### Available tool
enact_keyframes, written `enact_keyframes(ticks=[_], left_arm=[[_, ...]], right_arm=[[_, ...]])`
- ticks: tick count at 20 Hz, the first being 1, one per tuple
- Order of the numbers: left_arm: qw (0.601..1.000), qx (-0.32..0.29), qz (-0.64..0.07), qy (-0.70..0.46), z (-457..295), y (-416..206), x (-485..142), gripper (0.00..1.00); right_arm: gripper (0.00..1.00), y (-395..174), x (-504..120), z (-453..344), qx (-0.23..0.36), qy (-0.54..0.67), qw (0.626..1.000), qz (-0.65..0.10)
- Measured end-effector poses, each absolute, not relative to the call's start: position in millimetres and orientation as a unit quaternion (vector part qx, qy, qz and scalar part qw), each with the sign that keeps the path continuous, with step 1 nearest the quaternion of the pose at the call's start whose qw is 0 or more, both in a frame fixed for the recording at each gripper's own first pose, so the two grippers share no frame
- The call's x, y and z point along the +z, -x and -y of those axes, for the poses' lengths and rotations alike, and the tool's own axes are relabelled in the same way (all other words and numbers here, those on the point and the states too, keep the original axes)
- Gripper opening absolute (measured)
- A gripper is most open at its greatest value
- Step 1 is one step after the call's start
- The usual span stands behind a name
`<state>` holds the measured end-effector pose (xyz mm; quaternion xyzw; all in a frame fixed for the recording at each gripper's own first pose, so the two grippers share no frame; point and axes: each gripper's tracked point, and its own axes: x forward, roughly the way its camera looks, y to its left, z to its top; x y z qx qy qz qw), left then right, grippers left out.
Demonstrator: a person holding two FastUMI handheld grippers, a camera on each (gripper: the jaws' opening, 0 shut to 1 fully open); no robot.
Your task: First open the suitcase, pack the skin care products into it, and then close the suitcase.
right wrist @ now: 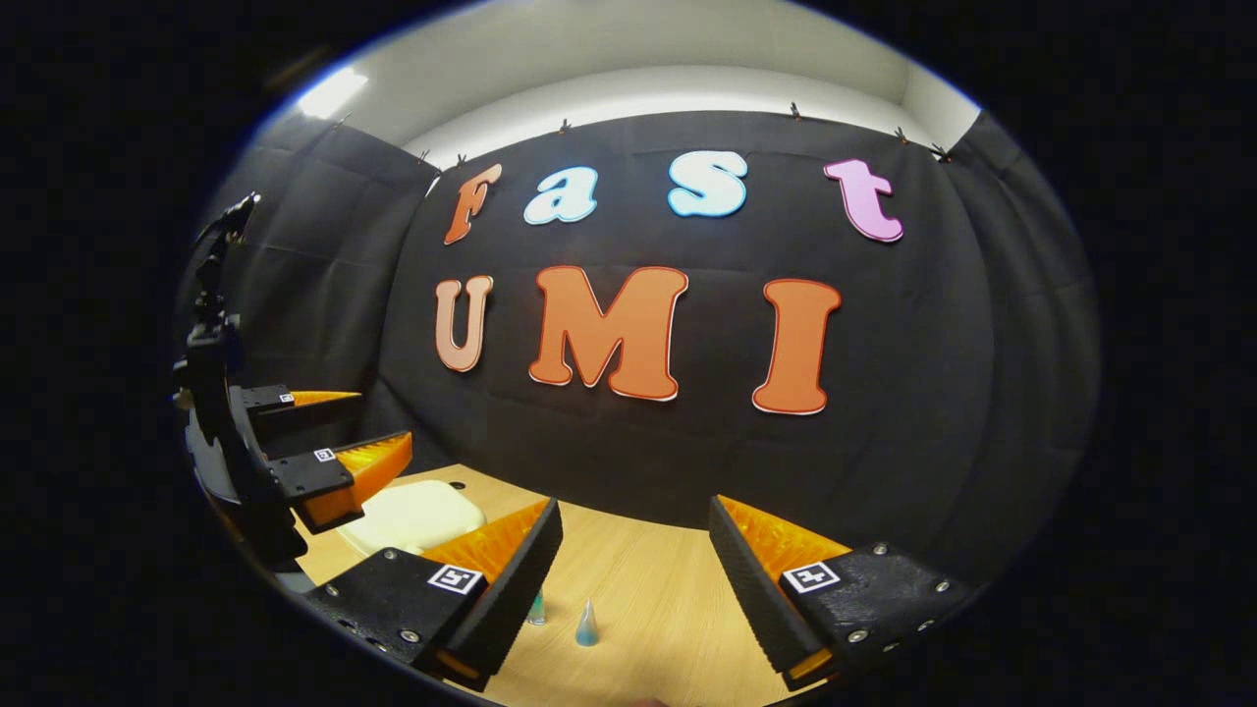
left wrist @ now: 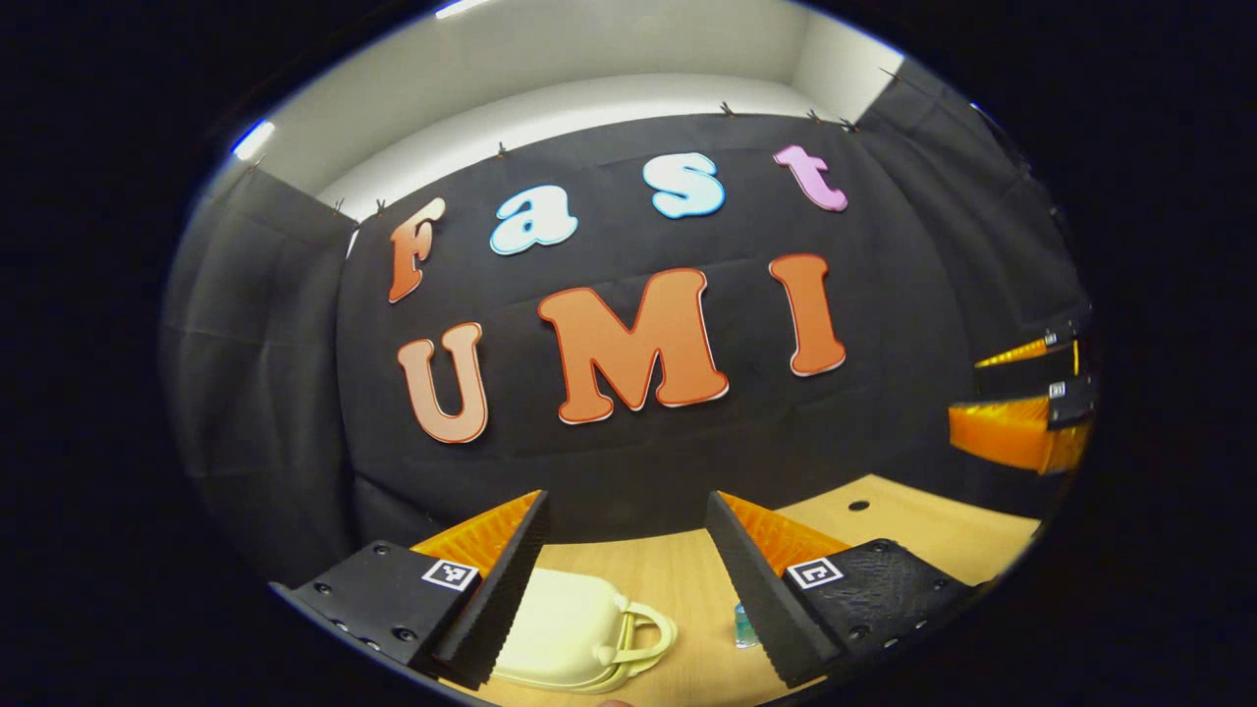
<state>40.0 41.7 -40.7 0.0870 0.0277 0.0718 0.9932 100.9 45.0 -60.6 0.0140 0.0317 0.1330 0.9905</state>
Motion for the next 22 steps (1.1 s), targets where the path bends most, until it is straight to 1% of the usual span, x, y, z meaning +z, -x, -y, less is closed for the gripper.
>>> enact_keyframes(ticks=[4, 8, 11, 16, 22], left_arm=[[0.985, 0.048, -0.077, -0.146, -45, -56, -93, 0.98], [0.973, -0.001, -0.120, -0.196, -39, -70, -153, 0.99], [0.957, -0.032, -0.150, -0.248, -43, -82, -197, 0.98], [0.926, -0.081, -0.192, -0.316, -45, -84, -262, 0.97], [0.895, -0.102, -0.235, -0.366, -55, -88, -312, 0.96]], right_arm=[[0.95, -114, -61, -37, 0.116, -0.004, 0.993, -0.030], [0.95, -127, -62, -29, 0.070, -0.002, 0.997, -0.040], [0.95, -128, -59, -23, 0.040, -0.011, 0.998, -0.042], [0.95, -128, -62, -3, -0.006, 0.011, 0.998, -0.053], [0.95, -127, -64, 1, -0.026, 0.019, 0.998, -0.058]])
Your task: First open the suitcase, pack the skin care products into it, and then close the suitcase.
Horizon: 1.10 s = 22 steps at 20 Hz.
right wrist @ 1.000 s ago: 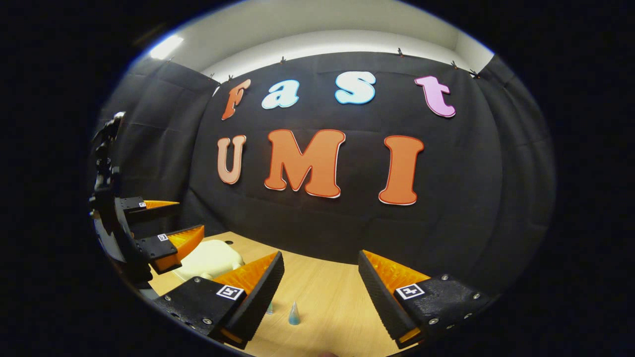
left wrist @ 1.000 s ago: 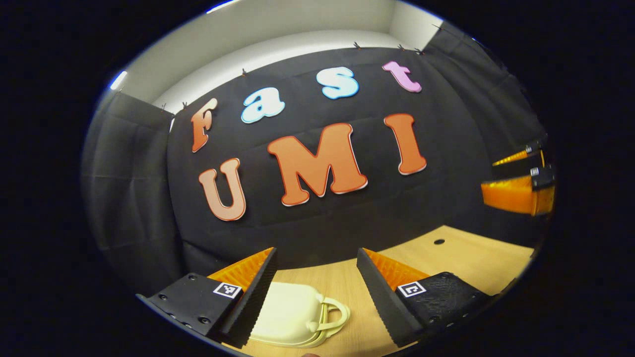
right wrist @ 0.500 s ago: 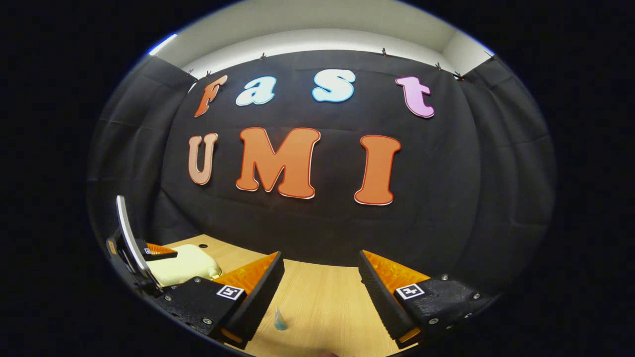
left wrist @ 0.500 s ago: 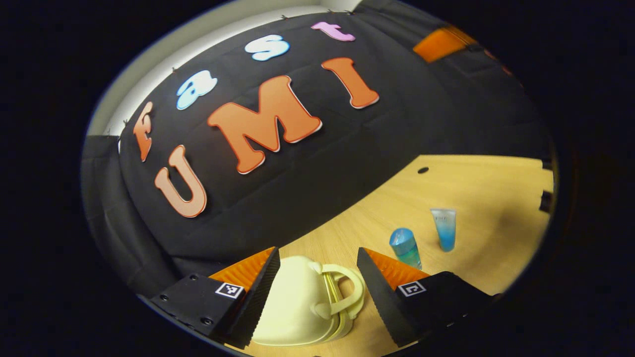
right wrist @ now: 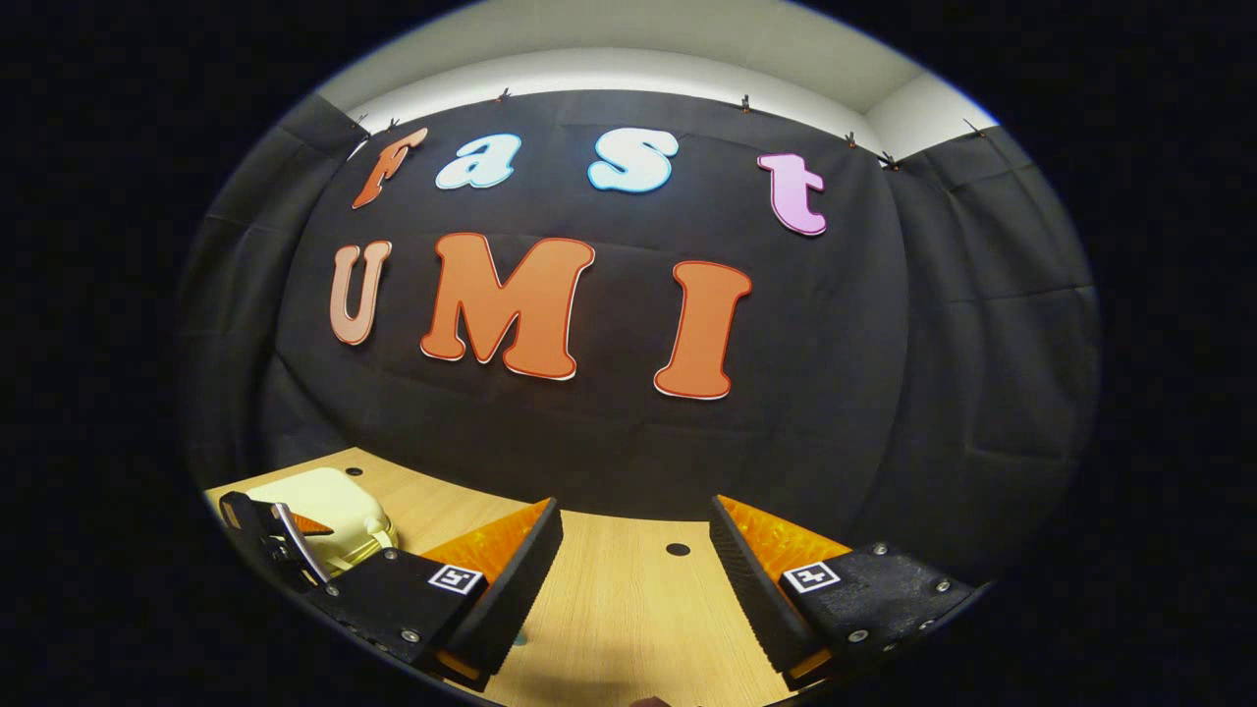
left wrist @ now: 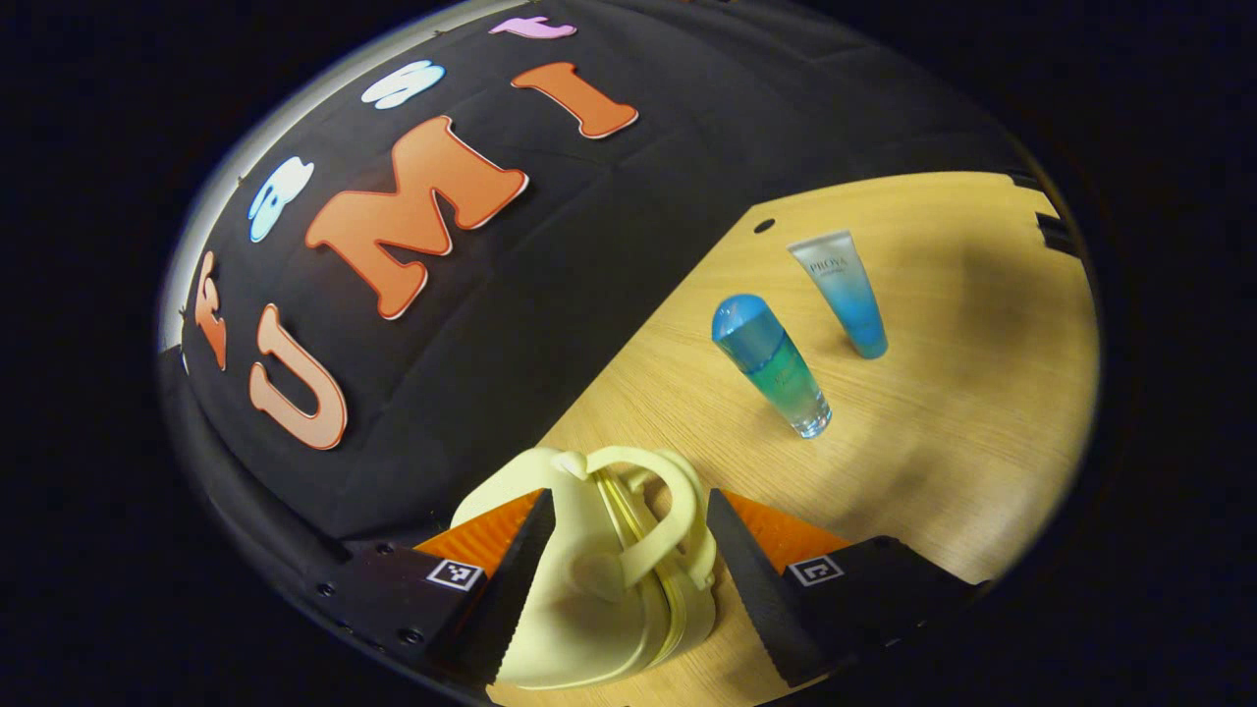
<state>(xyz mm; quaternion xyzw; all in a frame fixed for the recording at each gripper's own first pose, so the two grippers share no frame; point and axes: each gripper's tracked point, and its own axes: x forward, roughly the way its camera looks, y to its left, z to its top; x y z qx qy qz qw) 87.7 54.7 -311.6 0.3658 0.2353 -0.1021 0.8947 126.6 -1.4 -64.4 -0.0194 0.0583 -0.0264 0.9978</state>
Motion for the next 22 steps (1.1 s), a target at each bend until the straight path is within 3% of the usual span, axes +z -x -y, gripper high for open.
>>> enact_keyframes(ticks=[3, 8, 11, 12, 13, 14, 15, 22], left_arm=[[0.878, -0.109, -0.240, -0.400, -54, -85, -325, 0.96], [0.849, -0.113, -0.245, -0.455, -62, -91, -336, 0.81], [0.830, -0.119, -0.247, -0.485, -66, -99, -343, 0.54], [0.826, -0.126, -0.244, -0.493, -60, -98, -343, 0.54], [0.821, -0.128, -0.244, -0.499, -61, -104, -348, 0.19], [0.824, -0.133, -0.235, -0.498, -60, -107, -342, 0.14], [0.828, -0.135, -0.244, -0.487, -63, -102, -341, 0.04], [0.903, -0.077, -0.203, -0.371, -105, -119, -251, 0.04]], right_arm=[[0.95, -129, -65, 0, -0.030, 0.016, 0.998, -0.059], [0.95, -130, -68, -3, -0.034, 0.022, 0.997, -0.059], [0.95, -131, -72, -6, -0.034, 0.016, 0.997, -0.063], [0.95, -131, -72, -7, -0.034, 0.014, 0.997, -0.063], [0.95, -132, -73, -8, -0.034, 0.014, 0.997, -0.064], [0.95, -133, -74, -9, -0.033, 0.014, 0.997, -0.065], [0.95, -133, -74, -10, -0.033, 0.014, 0.997, -0.065], [0.95, -142, -85, -31, -0.023, 0.014, 0.997, -0.079]])
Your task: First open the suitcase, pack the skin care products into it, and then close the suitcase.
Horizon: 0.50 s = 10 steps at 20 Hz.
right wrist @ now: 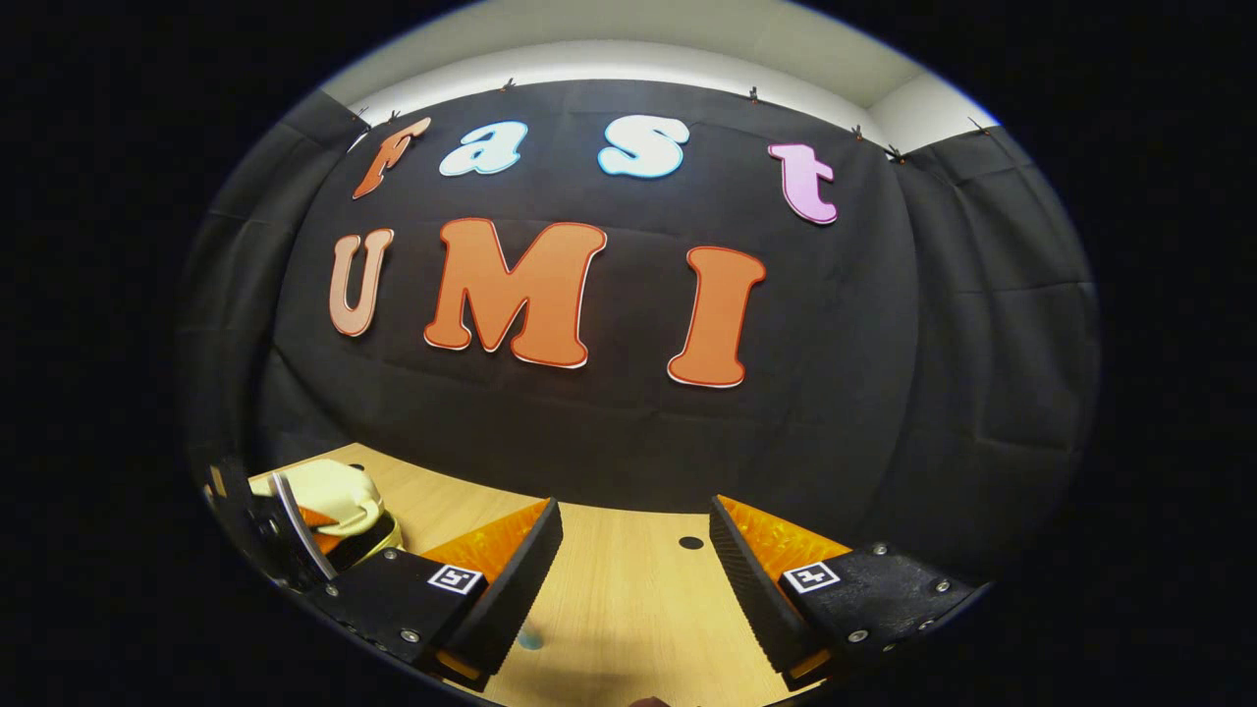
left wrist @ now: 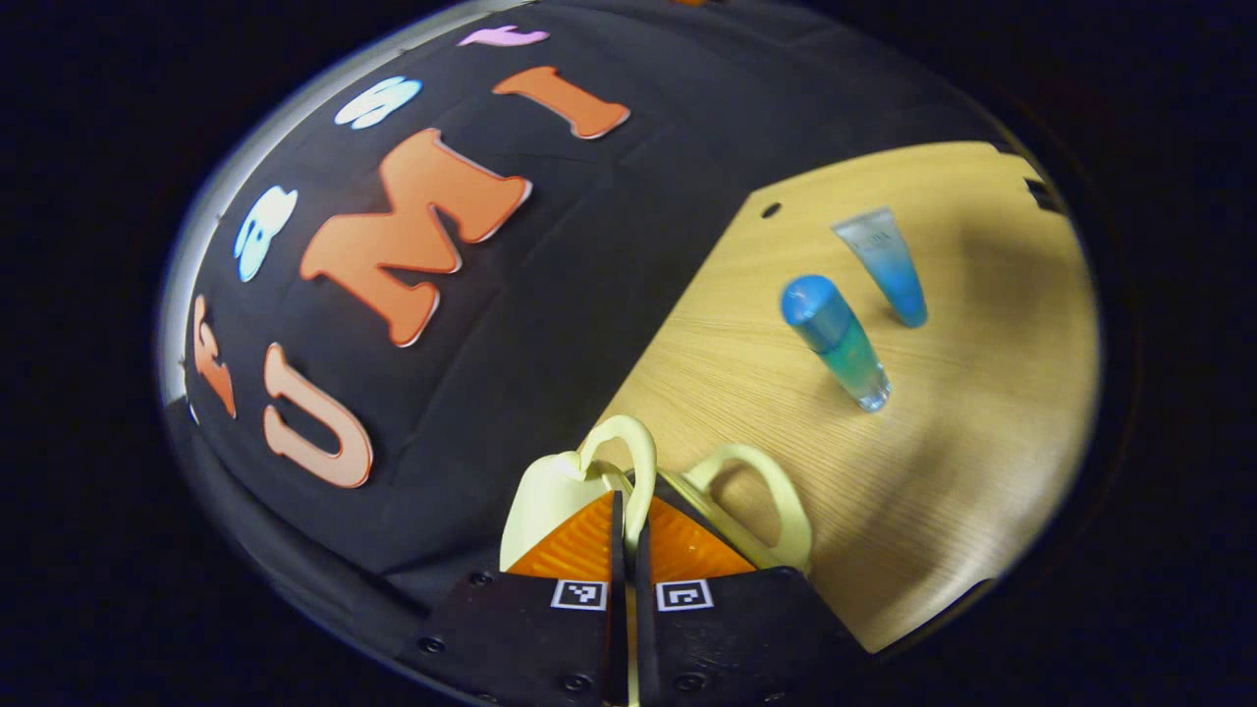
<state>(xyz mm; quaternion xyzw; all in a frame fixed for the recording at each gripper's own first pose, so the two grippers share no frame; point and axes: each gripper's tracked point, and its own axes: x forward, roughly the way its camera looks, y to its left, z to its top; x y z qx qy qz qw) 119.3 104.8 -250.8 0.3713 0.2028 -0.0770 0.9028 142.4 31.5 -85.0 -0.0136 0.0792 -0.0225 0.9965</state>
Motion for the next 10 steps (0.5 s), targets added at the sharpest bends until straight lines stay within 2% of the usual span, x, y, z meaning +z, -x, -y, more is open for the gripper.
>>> enact_keyframes(ticks=[5, 10], left_arm=[[0.953, 0.002, -0.179, -0.245, -181, -133, -178, 0.04], [0.960, 0.062, -0.157, -0.221, -272, -137, -150, 0.04]], right_arm=[[0.96, -152, -88, -60, -0.008, 0.007, 0.996, -0.090], [0.96, -160, -98, -91, 0.001, 0.006, 0.994, -0.107]])
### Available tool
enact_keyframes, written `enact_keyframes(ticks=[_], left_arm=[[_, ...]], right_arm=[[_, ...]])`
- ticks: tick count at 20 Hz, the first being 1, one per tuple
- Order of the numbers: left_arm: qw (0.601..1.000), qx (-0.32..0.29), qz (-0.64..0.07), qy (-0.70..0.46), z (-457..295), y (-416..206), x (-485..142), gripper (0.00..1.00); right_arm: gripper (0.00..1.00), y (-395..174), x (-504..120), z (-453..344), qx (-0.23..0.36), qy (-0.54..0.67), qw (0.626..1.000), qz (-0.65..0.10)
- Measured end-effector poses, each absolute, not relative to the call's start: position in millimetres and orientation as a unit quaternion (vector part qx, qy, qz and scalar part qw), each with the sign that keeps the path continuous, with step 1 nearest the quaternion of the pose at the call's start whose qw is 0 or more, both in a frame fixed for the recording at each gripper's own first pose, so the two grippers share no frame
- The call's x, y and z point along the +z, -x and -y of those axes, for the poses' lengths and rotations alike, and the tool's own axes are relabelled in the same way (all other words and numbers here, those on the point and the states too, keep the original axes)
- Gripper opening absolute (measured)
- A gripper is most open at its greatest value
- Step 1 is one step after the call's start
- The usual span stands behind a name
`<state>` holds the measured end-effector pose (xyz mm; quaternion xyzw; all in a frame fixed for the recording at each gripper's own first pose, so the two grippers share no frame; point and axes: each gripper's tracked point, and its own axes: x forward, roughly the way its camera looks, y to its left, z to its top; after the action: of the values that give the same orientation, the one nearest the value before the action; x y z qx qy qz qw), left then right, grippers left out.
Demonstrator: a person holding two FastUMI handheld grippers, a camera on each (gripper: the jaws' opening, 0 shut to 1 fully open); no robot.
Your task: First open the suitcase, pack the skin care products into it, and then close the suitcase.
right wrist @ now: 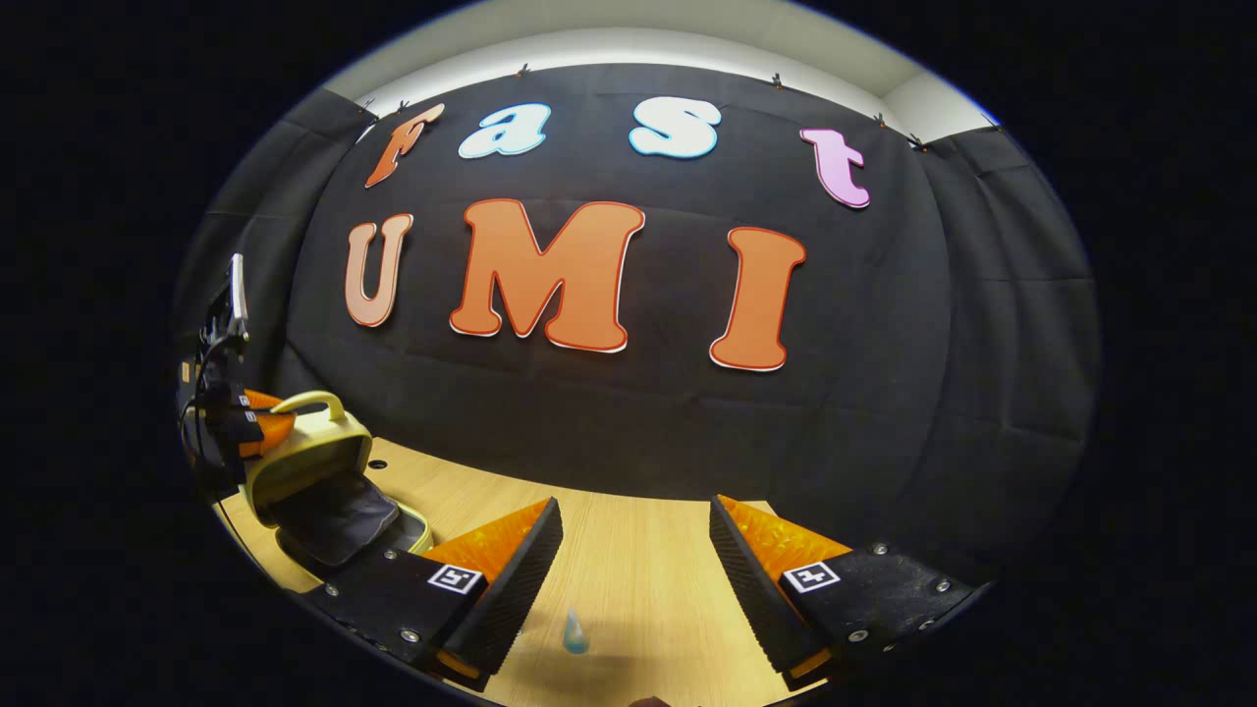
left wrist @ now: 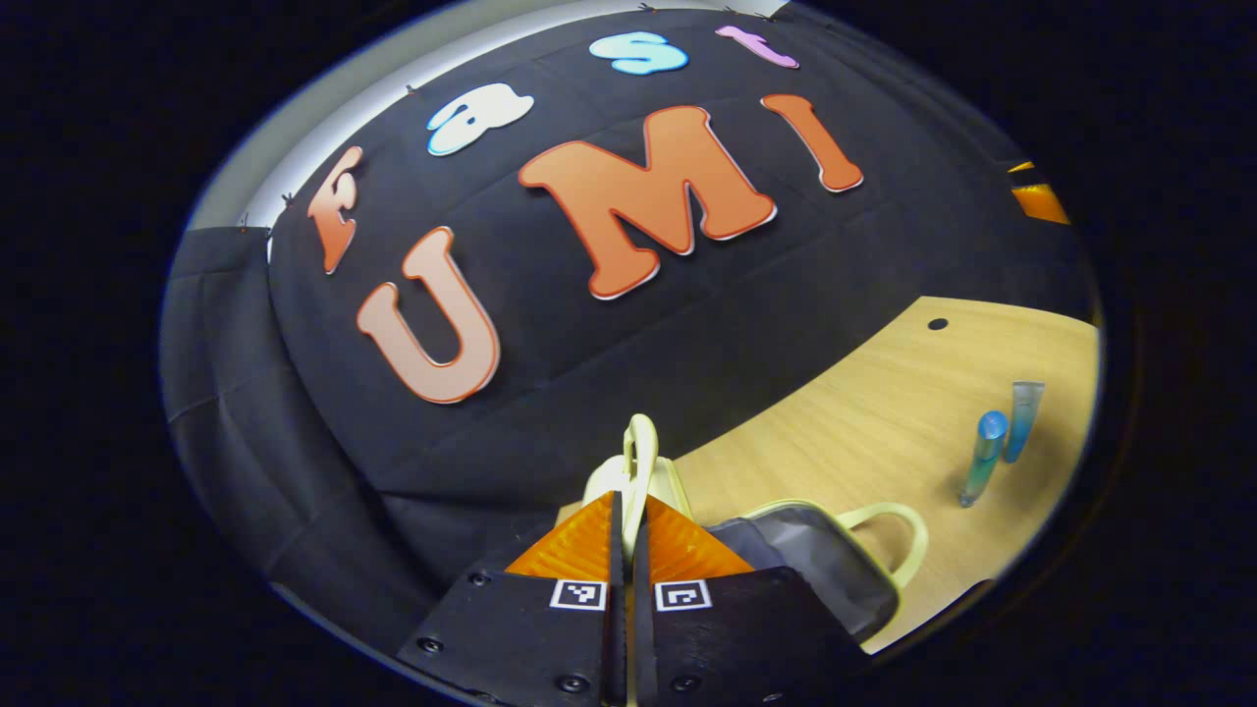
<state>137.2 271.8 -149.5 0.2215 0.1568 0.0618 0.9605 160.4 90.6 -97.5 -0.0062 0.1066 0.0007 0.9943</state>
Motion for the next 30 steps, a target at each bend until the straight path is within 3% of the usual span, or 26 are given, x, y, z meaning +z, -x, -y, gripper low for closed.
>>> enact_keyframes(ticks=[13, 25, 27, 30], left_arm=[[0.965, 0.161, -0.156, -0.137, -474, -107, -195, 0.04], [0.930, 0.202, -0.299, -0.077, -592, -90, -345, 0.04], [0.918, 0.217, -0.320, -0.083, -600, -86, -366, 0.15], [0.923, 0.199, -0.317, -0.086, -587, -91, -364, 0.23]], right_arm=[[0.96, -179, -112, -157, -0.022, 0.002, 0.990, -0.139], [0.96, -168, -120, -180, -0.017, 0.027, 0.987, -0.160], [0.96, -168, -119, -180, -0.018, 0.037, 0.986, -0.160], [0.95, -168, -116, -180, -0.015, 0.040, 0.987, -0.155]])
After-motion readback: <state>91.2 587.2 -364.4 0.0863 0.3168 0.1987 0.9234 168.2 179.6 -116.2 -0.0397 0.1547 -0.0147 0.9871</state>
